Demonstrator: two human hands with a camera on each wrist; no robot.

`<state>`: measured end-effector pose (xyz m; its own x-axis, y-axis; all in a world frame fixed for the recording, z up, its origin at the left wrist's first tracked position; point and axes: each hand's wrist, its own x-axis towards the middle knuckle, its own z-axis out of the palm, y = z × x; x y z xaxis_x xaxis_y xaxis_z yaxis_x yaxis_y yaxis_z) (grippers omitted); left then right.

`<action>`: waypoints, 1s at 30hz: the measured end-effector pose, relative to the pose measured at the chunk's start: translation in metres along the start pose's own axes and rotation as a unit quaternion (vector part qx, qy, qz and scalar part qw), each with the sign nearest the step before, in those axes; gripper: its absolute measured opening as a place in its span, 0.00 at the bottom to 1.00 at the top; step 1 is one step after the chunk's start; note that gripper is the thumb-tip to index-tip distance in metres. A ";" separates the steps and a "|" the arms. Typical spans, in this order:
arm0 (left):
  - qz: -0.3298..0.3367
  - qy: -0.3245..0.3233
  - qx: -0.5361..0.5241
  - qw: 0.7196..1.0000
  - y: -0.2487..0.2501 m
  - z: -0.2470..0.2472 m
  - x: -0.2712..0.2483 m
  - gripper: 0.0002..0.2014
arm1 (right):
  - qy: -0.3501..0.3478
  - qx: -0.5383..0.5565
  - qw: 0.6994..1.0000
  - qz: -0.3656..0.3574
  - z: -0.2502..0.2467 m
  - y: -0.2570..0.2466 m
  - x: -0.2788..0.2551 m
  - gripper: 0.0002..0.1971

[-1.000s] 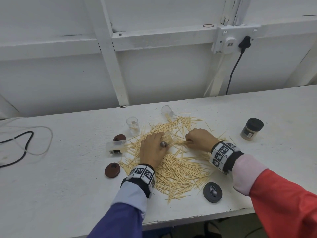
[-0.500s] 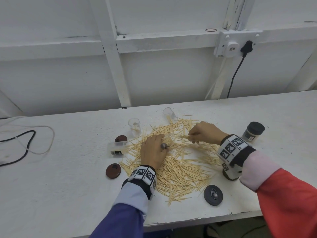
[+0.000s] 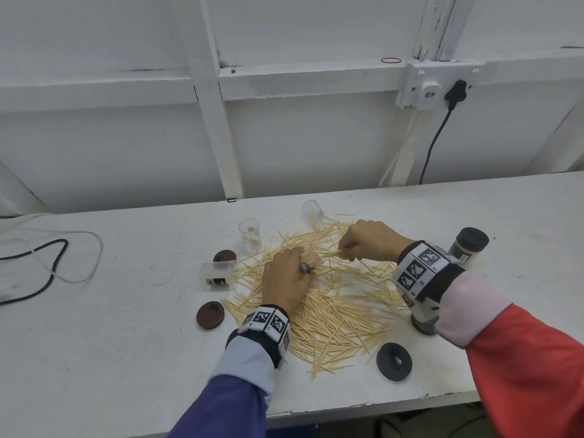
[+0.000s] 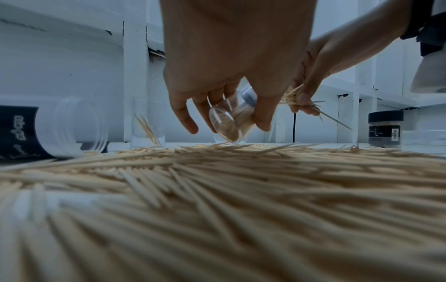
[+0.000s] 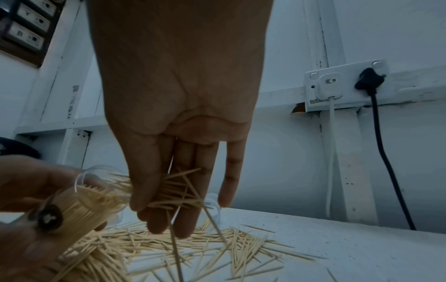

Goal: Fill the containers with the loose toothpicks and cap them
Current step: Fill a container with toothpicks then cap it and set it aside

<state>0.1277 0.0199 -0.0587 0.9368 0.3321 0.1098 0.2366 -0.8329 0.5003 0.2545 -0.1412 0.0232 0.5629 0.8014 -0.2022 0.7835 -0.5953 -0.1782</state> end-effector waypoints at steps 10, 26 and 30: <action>-0.001 0.008 0.018 1.000 0.001 -0.001 -0.001 0.28 | -0.016 -0.004 1.000 0.019 -0.004 -0.001 0.002 0.11; 0.035 0.001 -0.018 0.999 0.003 -0.001 -0.001 0.29 | 0.076 -0.090 0.992 -0.042 0.003 -0.027 0.012 0.11; 0.033 0.008 -0.031 0.999 0.006 -0.003 -0.003 0.31 | 0.054 -0.077 0.995 -0.025 0.007 -0.023 0.016 0.10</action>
<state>0.1256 0.0154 -0.0532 0.9459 0.2837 0.1576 0.1568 -0.8247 0.5435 0.2433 -0.1153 0.0178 0.5406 0.8364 -0.0907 0.8377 -0.5451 -0.0334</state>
